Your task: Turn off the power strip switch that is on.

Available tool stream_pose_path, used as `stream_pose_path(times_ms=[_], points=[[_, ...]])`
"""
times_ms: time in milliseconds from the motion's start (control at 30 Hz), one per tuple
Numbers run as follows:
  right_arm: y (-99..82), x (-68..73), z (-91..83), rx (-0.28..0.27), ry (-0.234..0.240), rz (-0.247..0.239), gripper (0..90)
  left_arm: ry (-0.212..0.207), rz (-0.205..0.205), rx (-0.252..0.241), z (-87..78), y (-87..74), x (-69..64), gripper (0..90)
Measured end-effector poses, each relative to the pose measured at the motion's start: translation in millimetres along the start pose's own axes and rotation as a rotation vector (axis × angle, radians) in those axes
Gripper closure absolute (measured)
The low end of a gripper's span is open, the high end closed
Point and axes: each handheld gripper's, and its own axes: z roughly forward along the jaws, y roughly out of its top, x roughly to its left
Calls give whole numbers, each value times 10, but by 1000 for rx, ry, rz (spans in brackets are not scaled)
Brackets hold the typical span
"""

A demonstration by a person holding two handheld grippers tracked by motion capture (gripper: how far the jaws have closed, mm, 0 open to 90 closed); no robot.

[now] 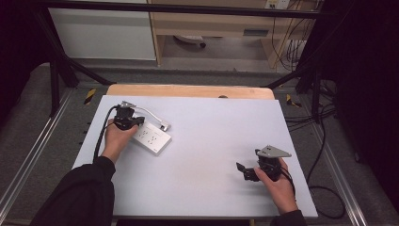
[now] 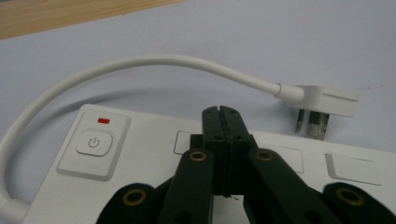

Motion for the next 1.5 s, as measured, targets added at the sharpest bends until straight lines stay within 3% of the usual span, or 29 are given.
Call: stream_pose_path(times_ms=[433,1500], points=[[3,11,12,3,4,-7,47,4,8,-2,3,-22,-28,900],[4,12,11,5,1,-5,46,10,-18,-12,11,-55,15,900]])
